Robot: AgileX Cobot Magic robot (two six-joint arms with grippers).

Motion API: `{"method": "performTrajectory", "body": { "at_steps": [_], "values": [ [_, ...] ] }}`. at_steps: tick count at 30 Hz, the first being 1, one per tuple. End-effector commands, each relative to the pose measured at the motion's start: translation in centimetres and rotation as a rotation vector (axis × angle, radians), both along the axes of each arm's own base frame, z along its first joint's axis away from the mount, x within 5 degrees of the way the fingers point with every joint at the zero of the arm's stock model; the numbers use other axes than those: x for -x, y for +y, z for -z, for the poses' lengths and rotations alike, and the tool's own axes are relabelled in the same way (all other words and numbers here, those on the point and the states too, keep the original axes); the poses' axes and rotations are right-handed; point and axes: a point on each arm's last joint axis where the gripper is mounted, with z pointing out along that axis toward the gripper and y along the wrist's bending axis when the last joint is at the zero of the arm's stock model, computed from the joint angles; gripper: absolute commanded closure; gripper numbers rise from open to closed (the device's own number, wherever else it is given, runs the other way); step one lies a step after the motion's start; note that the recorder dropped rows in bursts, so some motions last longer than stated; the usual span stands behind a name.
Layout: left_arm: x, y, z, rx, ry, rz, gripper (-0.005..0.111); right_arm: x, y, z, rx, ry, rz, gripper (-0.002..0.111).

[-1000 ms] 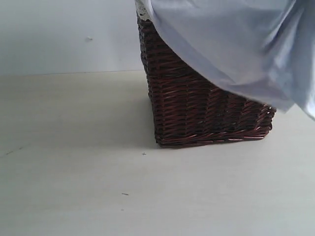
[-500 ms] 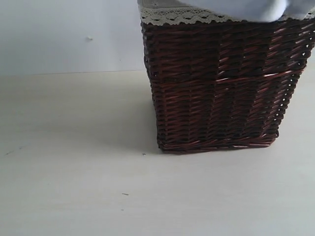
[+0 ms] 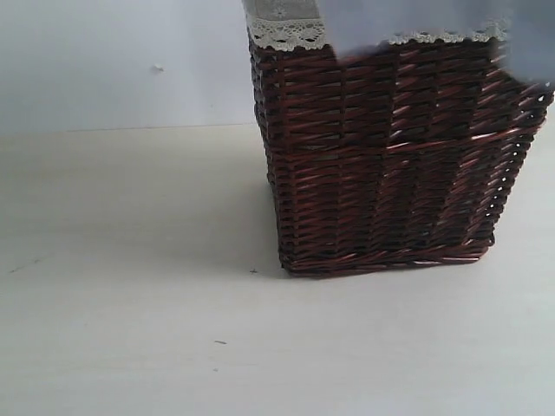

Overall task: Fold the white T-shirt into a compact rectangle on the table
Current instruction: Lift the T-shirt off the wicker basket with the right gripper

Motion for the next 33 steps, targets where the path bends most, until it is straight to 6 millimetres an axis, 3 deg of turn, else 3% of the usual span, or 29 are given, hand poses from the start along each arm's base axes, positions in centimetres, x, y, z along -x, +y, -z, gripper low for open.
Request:
{"method": "performTrajectory", "body": {
  "at_steps": [1, 5, 7, 9, 10, 13, 14, 15, 17, 20, 25, 33],
  "values": [
    [0.0, 0.0, 0.1, 0.004, -0.005, 0.005, 0.107, 1.2, -0.4, -1.2, -0.053, -0.050, 0.004, 0.108],
    [0.0, 0.0, 0.1, 0.004, -0.005, 0.005, 0.107, 0.3, -0.4, -1.1, -0.115, 0.078, -0.159, 0.108],
    [0.0, 0.0, 0.1, 0.004, -0.005, 0.005, 0.107, -2.0, -0.2, -0.6, -0.110, 0.210, -0.184, 0.108],
    [0.0, 0.0, 0.1, 0.004, -0.005, 0.005, 0.107, -5.3, 0.1, 0.5, -0.071, 0.394, -0.157, 0.108],
    [0.0, 0.0, 0.1, 0.004, -0.005, 0.005, 0.107, -8.2, 0.3, 1.8, -0.037, 0.566, -0.128, 0.108],
    [0.0, 0.0, 0.1, 0.004, -0.005, 0.005, 0.107, -15.7, 0.5, 6.8, 0.106, 1.040, -0.031, 0.108],
    [0.0, 0.0, 0.1, 0.004, -0.005, 0.005, 0.107, -17.2, 0.5, 8.1, 0.153, 1.130, -0.003, 0.108],
    [0.0, 0.0, 0.1, 0.004, -0.005, 0.005, 0.107, -20.1, 0.3, 10.6, 0.218, 1.299, 0.030, 0.108],
    [0.0, 0.0, 0.1, 0.004, -0.005, 0.005, 0.107, -23.1, 0.3, 12.9, 0.254, 1.430, 0.031, 0.108],
    [0.0, 0.0, 0.1, 0.006, -0.005, 0.004, 0.107, -24.9, 0.3, 14.8, 0.269, 1.499, 0.015, 0.108],
    [0.0, 0.0, 0.1, 0.006, -0.005, 0.004, 0.107, -25.9, 0.3, 16.9, 0.289, 1.566, 0.009, 0.108],
    [0.0, 0.0, 0.1, 0.006, -0.005, 0.004, 0.107, -27.6, 0.6, 21.9, 0.297, 1.741, -0.074, 0.108]
  ]
}}
